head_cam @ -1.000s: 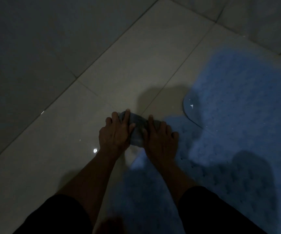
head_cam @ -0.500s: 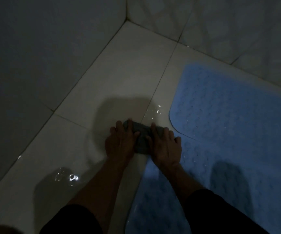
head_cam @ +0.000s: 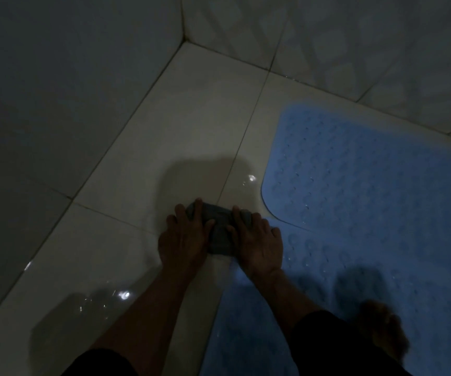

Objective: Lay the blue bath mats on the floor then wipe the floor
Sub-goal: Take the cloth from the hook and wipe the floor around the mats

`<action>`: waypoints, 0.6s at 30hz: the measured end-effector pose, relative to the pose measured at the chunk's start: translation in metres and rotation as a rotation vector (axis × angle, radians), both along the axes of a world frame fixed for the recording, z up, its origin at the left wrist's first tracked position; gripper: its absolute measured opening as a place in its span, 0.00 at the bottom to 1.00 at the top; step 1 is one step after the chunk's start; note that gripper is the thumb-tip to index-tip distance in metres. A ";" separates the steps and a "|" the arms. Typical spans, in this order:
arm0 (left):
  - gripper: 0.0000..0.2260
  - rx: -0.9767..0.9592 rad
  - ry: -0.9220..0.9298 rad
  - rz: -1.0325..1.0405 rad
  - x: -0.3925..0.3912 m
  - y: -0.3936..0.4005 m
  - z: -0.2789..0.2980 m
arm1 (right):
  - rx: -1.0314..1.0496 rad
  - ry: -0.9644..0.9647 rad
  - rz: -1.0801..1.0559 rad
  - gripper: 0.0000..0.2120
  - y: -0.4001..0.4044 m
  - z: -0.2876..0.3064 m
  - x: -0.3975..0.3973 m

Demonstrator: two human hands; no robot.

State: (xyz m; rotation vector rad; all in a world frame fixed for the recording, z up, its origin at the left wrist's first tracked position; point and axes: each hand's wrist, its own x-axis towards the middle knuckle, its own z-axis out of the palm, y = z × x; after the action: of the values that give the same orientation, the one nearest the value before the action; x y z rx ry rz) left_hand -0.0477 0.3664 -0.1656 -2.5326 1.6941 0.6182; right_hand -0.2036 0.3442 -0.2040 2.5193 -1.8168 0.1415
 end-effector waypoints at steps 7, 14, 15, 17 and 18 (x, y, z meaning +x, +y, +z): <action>0.28 -0.018 0.061 0.064 -0.007 -0.038 -0.007 | -0.136 -0.015 0.114 0.21 -0.048 -0.002 -0.004; 0.28 -0.054 0.045 0.058 -0.024 -0.097 -0.009 | -0.243 0.001 0.138 0.20 -0.115 -0.002 -0.019; 0.28 -0.053 0.032 0.053 -0.025 -0.106 -0.009 | -0.222 -0.009 0.127 0.20 -0.124 -0.003 -0.021; 0.28 -0.052 -0.003 0.038 -0.028 -0.120 -0.009 | -0.174 -0.043 0.084 0.20 -0.138 -0.006 -0.024; 0.28 -0.053 -0.026 0.027 -0.029 -0.126 -0.008 | -0.165 -0.062 0.065 0.19 -0.145 -0.006 -0.026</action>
State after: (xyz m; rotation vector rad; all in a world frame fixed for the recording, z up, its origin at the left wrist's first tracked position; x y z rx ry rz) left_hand -0.0772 0.2400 -0.1739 -2.5916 1.6927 0.5473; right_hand -0.2293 0.1996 -0.2104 2.4856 -1.6676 0.3593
